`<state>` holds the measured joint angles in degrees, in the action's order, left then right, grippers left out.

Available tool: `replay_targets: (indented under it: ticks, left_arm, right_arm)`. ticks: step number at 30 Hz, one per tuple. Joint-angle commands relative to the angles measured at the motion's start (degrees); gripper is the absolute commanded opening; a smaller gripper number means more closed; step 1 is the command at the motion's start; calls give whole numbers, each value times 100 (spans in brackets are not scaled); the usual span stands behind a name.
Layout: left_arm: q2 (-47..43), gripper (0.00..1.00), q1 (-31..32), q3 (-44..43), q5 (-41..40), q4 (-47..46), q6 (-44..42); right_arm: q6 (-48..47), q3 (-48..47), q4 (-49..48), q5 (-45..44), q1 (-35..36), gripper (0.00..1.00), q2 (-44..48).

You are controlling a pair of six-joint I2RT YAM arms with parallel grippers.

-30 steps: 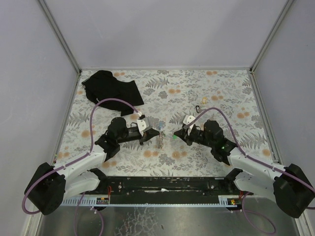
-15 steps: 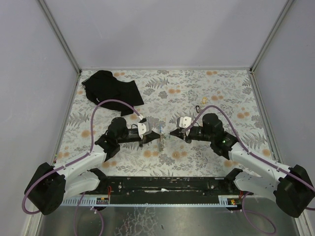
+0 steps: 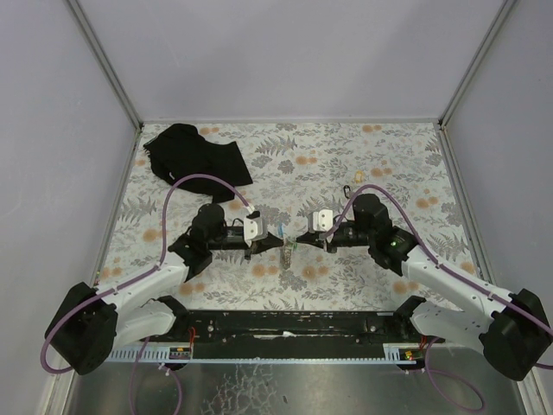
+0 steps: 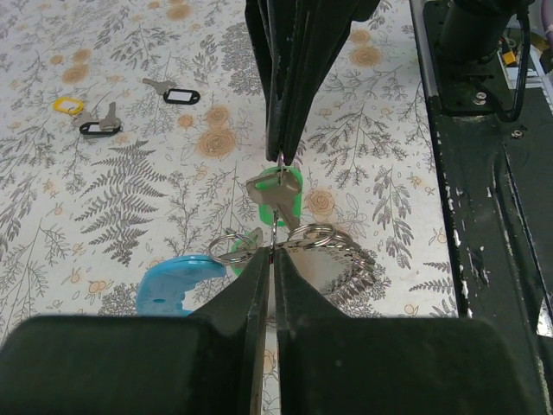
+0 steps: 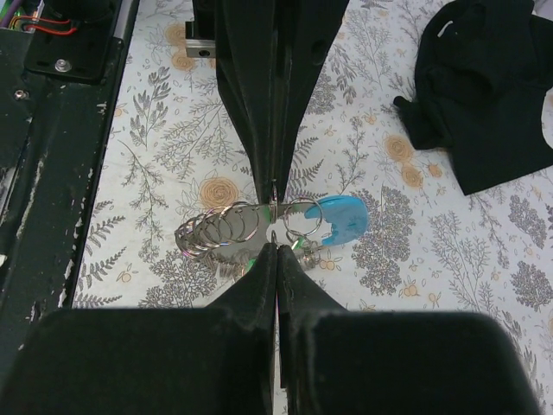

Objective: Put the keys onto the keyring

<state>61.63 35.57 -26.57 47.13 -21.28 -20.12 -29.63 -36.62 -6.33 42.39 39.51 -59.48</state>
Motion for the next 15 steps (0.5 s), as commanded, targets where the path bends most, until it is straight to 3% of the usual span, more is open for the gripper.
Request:
replay_targets:
  ticks: [1, 15]
  left_arm:
    - [56, 0, 2, -215, 252, 35, -122]
    - [103, 0, 11, -274, 320, 128, -156]
  right_arm:
    - [-223, -260, -59, 152, 52, 0, -22]
    - [-523, -491, 237, -390, 380, 0, -134]
